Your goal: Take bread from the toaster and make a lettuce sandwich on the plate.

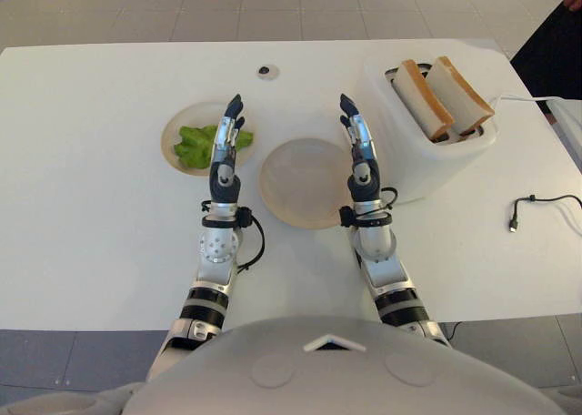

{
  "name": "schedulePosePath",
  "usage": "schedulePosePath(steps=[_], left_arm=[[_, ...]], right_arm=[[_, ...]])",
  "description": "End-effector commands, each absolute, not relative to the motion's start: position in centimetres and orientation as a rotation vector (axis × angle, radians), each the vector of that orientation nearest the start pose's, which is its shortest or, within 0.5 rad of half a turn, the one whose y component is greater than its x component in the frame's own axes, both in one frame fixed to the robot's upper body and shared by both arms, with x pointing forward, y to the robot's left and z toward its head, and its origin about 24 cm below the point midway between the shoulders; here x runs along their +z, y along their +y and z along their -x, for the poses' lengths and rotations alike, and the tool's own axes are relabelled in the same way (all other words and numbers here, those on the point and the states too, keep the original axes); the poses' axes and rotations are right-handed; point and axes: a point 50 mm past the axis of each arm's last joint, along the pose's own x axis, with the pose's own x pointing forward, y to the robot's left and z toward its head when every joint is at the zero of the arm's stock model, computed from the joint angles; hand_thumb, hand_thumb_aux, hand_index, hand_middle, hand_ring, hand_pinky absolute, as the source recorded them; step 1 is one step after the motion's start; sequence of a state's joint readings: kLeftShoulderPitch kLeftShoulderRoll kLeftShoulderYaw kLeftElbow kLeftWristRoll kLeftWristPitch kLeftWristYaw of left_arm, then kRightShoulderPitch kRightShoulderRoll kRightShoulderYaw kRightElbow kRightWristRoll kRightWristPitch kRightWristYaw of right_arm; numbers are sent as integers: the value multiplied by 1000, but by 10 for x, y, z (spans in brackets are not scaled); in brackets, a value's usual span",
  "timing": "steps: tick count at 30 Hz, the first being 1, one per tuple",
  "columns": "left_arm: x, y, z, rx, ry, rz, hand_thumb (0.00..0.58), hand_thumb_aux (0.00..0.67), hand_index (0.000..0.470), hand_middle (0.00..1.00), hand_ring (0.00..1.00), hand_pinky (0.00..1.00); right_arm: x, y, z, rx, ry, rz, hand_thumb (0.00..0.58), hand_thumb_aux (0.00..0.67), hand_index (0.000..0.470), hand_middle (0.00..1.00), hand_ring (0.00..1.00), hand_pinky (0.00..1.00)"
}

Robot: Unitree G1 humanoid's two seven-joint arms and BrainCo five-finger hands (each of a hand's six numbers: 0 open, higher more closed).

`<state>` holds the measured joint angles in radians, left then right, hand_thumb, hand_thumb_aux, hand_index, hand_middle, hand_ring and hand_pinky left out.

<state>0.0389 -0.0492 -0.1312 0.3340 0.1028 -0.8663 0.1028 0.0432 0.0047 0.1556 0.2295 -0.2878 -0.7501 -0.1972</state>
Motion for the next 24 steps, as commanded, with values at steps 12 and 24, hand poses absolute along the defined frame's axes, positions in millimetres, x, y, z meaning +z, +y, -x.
schedulePosePath(steps=[12, 24], left_arm=[[25, 102, -220, -40, -415, 23, 0, 0, 0, 0, 0, 0], [24, 94, -219, -44, -415, 15, 0, 0, 0, 0, 0, 0]], right_arm=[[190, -214, -200, -204, -947, 720, 0, 0, 0, 0, 0, 0], [166, -324, -223, -429, -273, 1410, 0, 0, 0, 0, 0, 0]])
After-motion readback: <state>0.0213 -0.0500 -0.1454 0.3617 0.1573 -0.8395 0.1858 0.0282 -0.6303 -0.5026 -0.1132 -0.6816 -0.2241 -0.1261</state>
